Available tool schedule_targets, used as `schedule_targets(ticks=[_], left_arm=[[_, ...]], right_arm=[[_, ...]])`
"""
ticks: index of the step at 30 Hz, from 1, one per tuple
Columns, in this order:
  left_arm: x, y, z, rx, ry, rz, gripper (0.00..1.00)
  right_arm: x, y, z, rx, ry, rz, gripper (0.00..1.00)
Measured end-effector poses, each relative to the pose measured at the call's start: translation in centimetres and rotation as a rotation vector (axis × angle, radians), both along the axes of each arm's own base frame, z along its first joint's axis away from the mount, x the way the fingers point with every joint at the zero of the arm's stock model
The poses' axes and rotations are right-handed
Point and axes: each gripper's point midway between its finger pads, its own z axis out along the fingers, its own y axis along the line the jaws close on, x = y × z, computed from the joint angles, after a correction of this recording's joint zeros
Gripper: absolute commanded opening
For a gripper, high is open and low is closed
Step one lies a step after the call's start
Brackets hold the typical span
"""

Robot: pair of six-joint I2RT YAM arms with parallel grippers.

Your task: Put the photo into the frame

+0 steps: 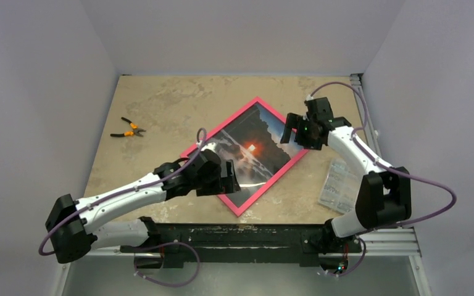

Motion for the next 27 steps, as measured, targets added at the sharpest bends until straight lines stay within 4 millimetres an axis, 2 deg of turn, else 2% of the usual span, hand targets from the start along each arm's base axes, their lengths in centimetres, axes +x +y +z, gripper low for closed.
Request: schedule_targets(ticks=[3, 7, 11, 14, 16, 19, 24, 26, 27], left_arm=[[1.5, 1.1, 3.1, -0.003, -0.069, 0.026, 1.00], [3.9, 3.2, 8.2, -0.027, -0.185, 0.083, 1.00], [5.1, 5.4, 13.0, -0.034, -0.292, 0.129, 1.00], [5.2, 6.2, 15.6, -0.049, -0.344, 0.136, 1.00], [5.0, 6.4, 16.0, -0.055, -0.355, 0.134, 1.00], [4.7, 6.7, 15.7, -0.045, -0.346, 0.132, 1.00], [4.1, 7.4, 13.9, -0.026, -0.324, 0.133, 1.00], [3.9, 7.5, 13.8, -0.027, -0.325, 0.134, 1.00], [3.9, 7.6, 13.9, -0.031, -0.329, 0.136, 1.00]], right_arm=[[-3.5, -0.4, -2.1, 0.004, 0.068, -0.005, 0.94], [-8.1, -0.8, -4.6, 0.008, 0.162, -0.002, 0.90], [-10.0, -0.5, -6.5, 0.007, 0.219, 0.002, 0.86], [-10.7, 0.0, -7.9, 0.000, 0.261, 0.008, 0.80], [-10.6, 0.7, -8.8, -0.002, 0.276, 0.017, 0.78], [-10.5, 1.7, -9.6, -0.028, 0.295, 0.040, 0.78], [-8.5, 3.6, -9.8, -0.084, 0.261, 0.082, 0.76], [-7.7, 3.9, -9.9, -0.116, 0.253, 0.082, 0.70], [-7.6, 3.8, -9.9, -0.133, 0.257, 0.081, 0.63]])
